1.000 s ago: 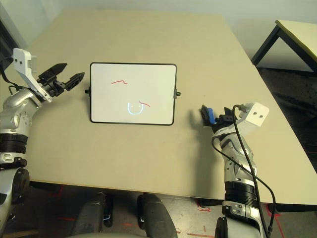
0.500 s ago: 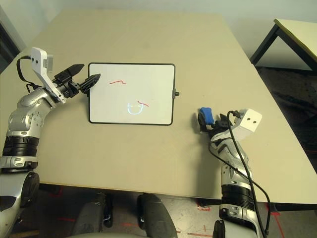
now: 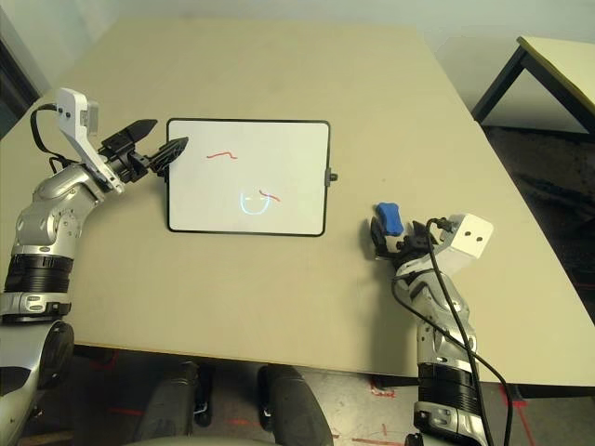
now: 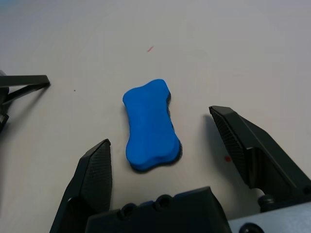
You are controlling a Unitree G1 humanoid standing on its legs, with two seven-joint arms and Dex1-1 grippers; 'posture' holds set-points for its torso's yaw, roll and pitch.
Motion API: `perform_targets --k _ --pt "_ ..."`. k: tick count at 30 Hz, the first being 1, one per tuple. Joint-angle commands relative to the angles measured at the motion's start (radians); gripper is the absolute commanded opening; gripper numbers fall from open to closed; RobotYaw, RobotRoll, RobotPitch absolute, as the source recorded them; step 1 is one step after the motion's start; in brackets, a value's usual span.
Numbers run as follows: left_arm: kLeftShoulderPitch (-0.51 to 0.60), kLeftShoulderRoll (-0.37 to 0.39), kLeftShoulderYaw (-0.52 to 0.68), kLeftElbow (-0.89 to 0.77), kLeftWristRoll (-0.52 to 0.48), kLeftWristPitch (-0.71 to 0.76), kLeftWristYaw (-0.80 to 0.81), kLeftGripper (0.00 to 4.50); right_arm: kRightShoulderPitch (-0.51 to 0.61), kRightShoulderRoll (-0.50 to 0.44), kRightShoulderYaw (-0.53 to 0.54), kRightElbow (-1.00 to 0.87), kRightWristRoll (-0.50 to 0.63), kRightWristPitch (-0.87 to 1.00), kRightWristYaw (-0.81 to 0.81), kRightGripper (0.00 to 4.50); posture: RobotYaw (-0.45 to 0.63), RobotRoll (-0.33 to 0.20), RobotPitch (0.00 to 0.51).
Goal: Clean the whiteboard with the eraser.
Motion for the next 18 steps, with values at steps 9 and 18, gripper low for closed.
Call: perform_targets --k 9,18 --pt "0.014 -0.012 -0.008 -0.007 0.003 0.005 0.005 4.50 -0.043 -0.044 0.001 -0.051 -0.012 0.133 -0.029 4.48 -0.11 0.000 0.122" --pt "0.020 -0.010 -0.003 -0.021 -0.001 0.012 0.013 4.50 -0.045 -0.015 0.002 -0.029 -0.012 0.143 -0.046 4.48 -0.10 0.000 0.122"
